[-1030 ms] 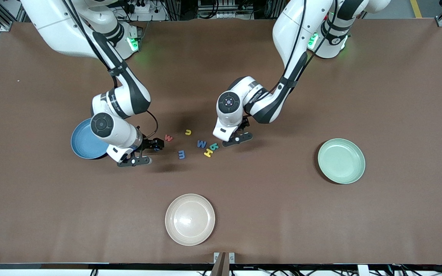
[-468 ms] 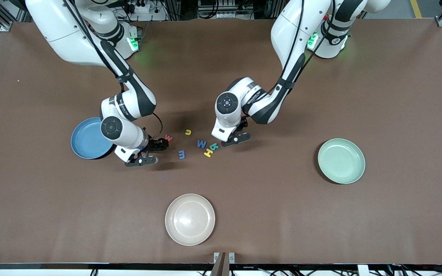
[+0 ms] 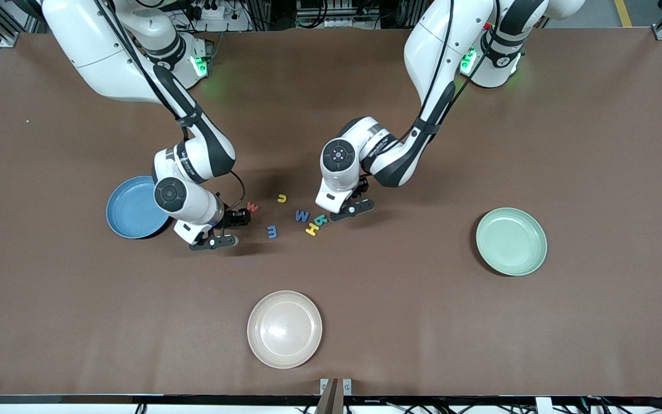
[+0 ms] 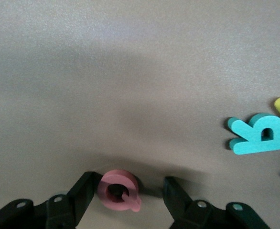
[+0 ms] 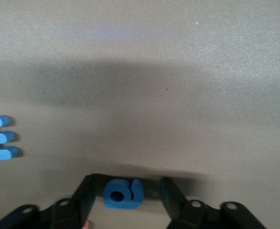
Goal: Sort upper and lower case letters into plates
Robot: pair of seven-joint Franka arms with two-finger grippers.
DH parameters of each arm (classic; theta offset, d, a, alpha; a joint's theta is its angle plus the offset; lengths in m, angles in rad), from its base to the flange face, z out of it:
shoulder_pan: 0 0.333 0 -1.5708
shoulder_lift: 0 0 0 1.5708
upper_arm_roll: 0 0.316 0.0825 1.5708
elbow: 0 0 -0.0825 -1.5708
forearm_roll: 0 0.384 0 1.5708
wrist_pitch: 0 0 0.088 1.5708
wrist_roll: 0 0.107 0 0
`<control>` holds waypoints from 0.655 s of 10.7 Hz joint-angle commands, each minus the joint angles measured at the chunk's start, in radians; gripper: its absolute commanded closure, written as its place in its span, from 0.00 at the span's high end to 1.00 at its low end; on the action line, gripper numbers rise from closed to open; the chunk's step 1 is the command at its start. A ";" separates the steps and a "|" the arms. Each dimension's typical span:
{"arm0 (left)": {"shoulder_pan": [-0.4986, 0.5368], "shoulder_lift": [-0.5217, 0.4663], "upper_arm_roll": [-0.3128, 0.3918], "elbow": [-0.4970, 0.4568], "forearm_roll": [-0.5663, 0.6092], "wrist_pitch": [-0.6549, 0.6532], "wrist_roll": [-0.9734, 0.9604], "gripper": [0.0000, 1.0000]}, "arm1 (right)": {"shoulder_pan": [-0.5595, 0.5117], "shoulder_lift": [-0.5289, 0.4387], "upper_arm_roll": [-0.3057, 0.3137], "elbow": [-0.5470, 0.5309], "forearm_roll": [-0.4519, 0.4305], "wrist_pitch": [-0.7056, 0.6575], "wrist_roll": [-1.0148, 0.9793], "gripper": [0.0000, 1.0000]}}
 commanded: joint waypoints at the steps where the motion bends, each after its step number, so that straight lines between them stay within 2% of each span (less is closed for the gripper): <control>1: -0.007 0.033 0.007 0.019 0.016 0.000 -0.038 0.51 | 0.013 0.013 -0.001 0.010 -0.004 -0.001 -0.005 0.47; 4: -0.007 0.030 0.007 0.019 0.015 0.000 -0.039 0.20 | 0.013 0.017 -0.001 0.010 -0.011 0.000 -0.005 0.41; 5: -0.007 0.028 0.007 0.019 0.015 -0.001 -0.042 0.14 | 0.013 0.017 -0.001 0.010 -0.011 0.000 -0.005 0.34; 7: -0.006 0.018 0.007 0.020 0.013 -0.008 -0.053 0.04 | 0.010 0.017 0.000 0.010 -0.011 -0.003 -0.005 0.29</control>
